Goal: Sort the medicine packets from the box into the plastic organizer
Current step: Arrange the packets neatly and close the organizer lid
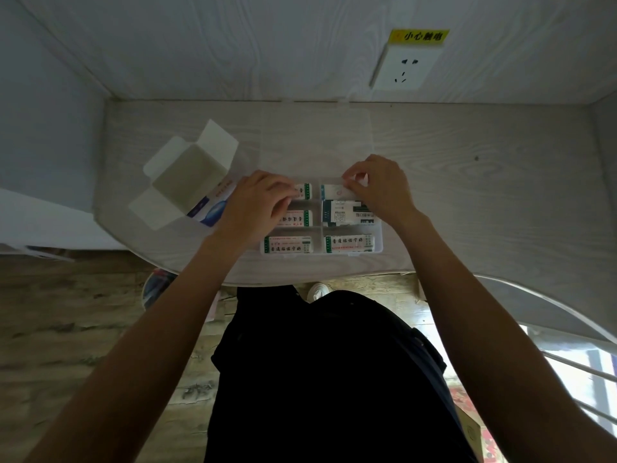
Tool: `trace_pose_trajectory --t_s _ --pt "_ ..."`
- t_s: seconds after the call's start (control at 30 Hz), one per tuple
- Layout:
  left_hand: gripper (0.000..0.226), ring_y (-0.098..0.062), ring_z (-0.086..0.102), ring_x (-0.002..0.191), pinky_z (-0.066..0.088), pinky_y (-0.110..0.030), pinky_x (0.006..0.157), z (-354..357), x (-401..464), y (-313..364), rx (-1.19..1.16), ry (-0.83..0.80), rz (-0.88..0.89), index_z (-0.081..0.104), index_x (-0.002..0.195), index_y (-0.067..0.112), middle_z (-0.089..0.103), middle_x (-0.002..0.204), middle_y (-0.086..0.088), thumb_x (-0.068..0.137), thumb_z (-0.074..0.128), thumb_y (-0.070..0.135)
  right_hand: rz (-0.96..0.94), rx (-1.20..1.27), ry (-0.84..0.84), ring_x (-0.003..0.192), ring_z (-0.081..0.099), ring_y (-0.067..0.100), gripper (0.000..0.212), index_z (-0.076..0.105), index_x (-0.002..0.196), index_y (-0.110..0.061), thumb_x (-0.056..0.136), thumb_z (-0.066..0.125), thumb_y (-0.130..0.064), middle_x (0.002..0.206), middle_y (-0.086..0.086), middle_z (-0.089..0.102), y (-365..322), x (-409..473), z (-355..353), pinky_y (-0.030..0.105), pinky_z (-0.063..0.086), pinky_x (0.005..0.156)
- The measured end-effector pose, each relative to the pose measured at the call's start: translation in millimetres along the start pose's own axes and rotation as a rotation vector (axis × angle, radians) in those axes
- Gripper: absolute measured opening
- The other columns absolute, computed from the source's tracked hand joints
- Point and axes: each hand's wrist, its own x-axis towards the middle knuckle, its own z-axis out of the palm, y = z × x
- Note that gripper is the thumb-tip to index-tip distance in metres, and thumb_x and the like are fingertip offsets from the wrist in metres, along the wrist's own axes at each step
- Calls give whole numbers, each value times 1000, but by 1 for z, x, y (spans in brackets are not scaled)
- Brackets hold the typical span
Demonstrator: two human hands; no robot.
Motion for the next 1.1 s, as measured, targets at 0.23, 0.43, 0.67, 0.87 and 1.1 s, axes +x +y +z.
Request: trace_pose_trajectory --t_s 0.23,0.43,0.67,0.87,1.1 --pt "25 -25 54 108 38 -37 93 -1 1 6 -32 28 -37 65 111 13 63 114 -4 86 63 19 -255 26 -94 98 44 13 38 65 110 -22 76 73 -37 108 -3 57 14 -30 -3 26 31 86" --pt "50 -21 51 101 33 -25 87 -3 7 42 -108 -70 -38 57 122 11 59 113 -8 81 67 37 -276 -141 -149 111 42 22 59 55 126 -20 74 73 -40 122 5 53 20 -36 -4 32 28 92" --pt "55 -8 44 90 33 -20 81 9 7 61 -168 -125 -93 55 123 10 57 110 -6 76 73 34 -237 -177 -189 111 42 18 48 56 124 -20 79 70 -29 123 4 51 23 -39 -5 31 37 91" --pt "50 -10 50 89 35 -18 78 15 12 64 -147 -120 -112 57 119 11 58 108 -4 77 74 32 -230 -161 -168 110 42 15 44 57 122 -21 79 69 -26 122 2 50 24 -39 -4 27 41 83" --pt "47 -6 44 85 34 -17 77 17 13 63 -160 -110 -134 58 116 14 57 106 -3 76 75 31 -228 -146 -182 110 42 15 48 55 126 -18 80 69 -23 123 3 50 27 -40 -5 27 41 87"
